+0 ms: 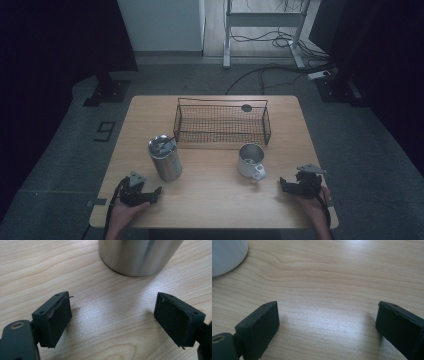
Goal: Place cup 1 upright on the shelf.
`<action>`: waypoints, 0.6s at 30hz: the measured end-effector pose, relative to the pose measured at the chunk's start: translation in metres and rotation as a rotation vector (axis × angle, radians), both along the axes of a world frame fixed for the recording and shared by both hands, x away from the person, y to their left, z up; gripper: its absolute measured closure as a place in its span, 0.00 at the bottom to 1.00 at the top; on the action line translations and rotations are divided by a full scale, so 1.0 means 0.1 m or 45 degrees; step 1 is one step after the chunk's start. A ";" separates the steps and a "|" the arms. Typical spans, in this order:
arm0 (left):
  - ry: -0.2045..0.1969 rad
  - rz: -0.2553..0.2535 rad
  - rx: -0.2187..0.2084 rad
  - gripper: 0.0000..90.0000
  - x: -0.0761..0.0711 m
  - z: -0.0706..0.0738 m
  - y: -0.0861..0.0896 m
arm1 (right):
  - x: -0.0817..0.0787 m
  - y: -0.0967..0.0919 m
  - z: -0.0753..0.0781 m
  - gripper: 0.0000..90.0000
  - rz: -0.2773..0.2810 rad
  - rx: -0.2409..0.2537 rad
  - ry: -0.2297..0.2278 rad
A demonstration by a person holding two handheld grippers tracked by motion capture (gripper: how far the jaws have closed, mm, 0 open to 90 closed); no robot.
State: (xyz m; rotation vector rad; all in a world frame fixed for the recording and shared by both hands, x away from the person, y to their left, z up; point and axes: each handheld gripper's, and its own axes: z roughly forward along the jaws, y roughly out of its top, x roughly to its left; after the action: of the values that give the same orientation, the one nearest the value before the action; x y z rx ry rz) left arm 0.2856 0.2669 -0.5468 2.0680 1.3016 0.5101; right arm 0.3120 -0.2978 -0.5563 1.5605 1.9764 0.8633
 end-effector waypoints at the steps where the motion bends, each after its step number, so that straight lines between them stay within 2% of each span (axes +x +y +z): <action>1: 0.000 0.000 0.000 0.16 0.00 0.00 0.00 | 0.00 0.00 0.00 0.05 0.000 0.000 0.000; 7: 0.000 0.014 -0.002 0.16 0.00 0.00 -0.01 | -0.02 -0.03 0.00 0.09 -0.002 0.005 -0.012; 18: 0.002 0.010 -0.012 0.16 0.00 0.00 -0.01 | -0.02 -0.03 0.00 0.09 -0.013 0.004 -0.013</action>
State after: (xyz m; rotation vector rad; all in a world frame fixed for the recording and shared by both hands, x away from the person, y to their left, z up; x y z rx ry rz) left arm 0.2857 0.2655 -0.5465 2.0571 1.3111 0.5049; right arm 0.3103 -0.3010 -0.5561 1.5636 1.9595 0.8685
